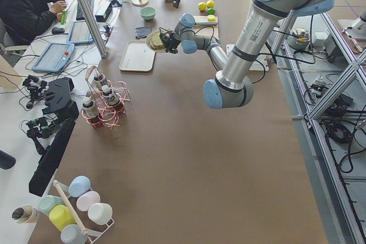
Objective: Make sandwich and place on tray
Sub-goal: 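Lift the plate with the left gripper and carry it toward the cream tray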
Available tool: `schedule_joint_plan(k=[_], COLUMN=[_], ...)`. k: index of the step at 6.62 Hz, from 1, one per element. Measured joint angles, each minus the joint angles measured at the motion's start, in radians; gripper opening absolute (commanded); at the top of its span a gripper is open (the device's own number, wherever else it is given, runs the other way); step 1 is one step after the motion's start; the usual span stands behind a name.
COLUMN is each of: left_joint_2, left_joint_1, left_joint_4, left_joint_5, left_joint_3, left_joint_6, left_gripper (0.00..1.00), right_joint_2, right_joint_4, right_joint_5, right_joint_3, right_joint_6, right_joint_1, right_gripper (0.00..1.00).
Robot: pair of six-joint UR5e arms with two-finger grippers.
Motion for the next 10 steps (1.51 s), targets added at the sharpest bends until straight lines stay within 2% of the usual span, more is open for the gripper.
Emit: schedule_joint_plan(k=[3,4,7,10], left_joint_2=[-0.142,-0.181,-0.228,-0.224], left_joint_1=[-0.070,-0.079,-0.083,-0.076], left_joint_4=[-0.107,-0.121,-0.139,-0.140], left_joint_5=[0.003,0.007,0.021,0.023], left_joint_3=[0.282,0.348,0.449,0.465], left_joint_6=[0.007,0.008,0.017,0.067], left_gripper=[0.00,0.00,0.00,0.00], right_joint_2=[0.005,0.007,0.011,0.012], right_joint_4=[0.001,0.001,0.001,0.001], right_joint_5=[-0.003,-0.005,-0.010,-0.013], right_joint_3=[-0.009,-0.015,-0.021,-0.026], right_joint_6=[0.000,-0.001,0.001,-0.005], right_joint_1=[0.006,0.006,0.006,0.006], right_gripper=[1.00,1.00,1.00,1.00])
